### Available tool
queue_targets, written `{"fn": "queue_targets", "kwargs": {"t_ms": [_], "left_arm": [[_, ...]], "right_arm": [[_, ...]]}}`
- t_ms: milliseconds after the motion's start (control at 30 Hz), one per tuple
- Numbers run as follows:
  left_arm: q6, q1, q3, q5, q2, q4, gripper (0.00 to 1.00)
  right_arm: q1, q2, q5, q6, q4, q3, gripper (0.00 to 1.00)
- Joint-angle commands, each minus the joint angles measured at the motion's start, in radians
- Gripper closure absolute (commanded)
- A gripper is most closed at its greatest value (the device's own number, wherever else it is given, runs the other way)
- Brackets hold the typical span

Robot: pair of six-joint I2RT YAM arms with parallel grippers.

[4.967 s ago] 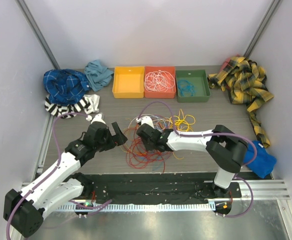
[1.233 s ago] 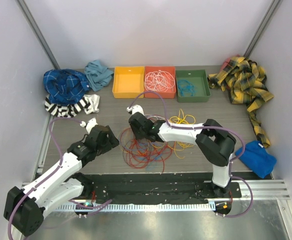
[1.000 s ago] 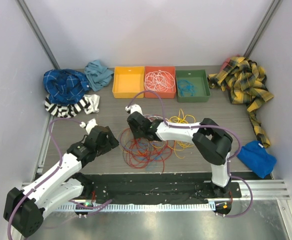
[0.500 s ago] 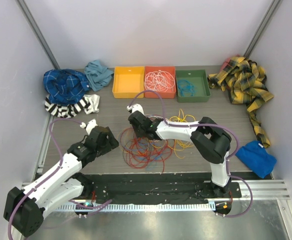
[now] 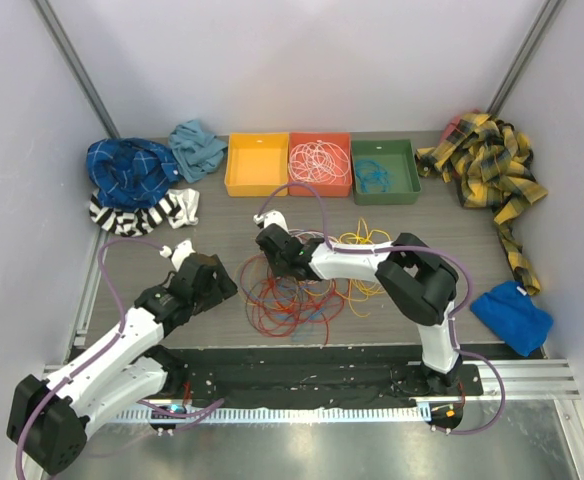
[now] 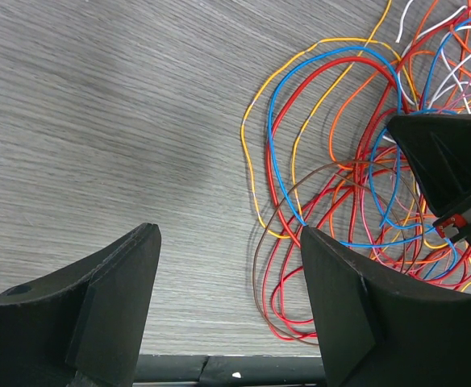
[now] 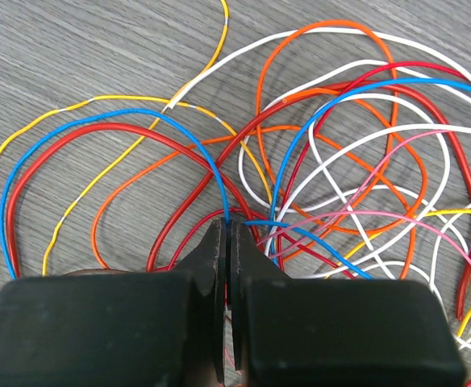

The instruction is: Untangle the cables

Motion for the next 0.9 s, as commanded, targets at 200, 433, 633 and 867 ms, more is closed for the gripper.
{"fn": "queue_targets", "kwargs": {"t_ms": [200, 433, 633, 867], "left_arm": [[-0.014, 0.006, -0.003, -0.011, -0.039, 0.012, 0.25], [-0.020, 0.006, -0.004, -0.009, -0.057, 0.018, 0.25], [-0.020, 0.006, -0.001, -0.003, -0.062, 0.028, 0.25], [-0.003, 0.006, -0.024, 0.089, -0.053, 0.212, 0.13]], "right_arm": [[-0.002, -0.300, 0.095, -0.046, -0.067, 0.062, 0.99], [-0.002, -0.529, 0.219, -0.119, -0.171, 0.215, 0.99], [-0.002, -0.670, 0.331, -0.205, -0.185, 0.336, 0.99], [-0.003, -0.692, 0.359, -0.247, -0.222, 0.488, 0.99]]}}
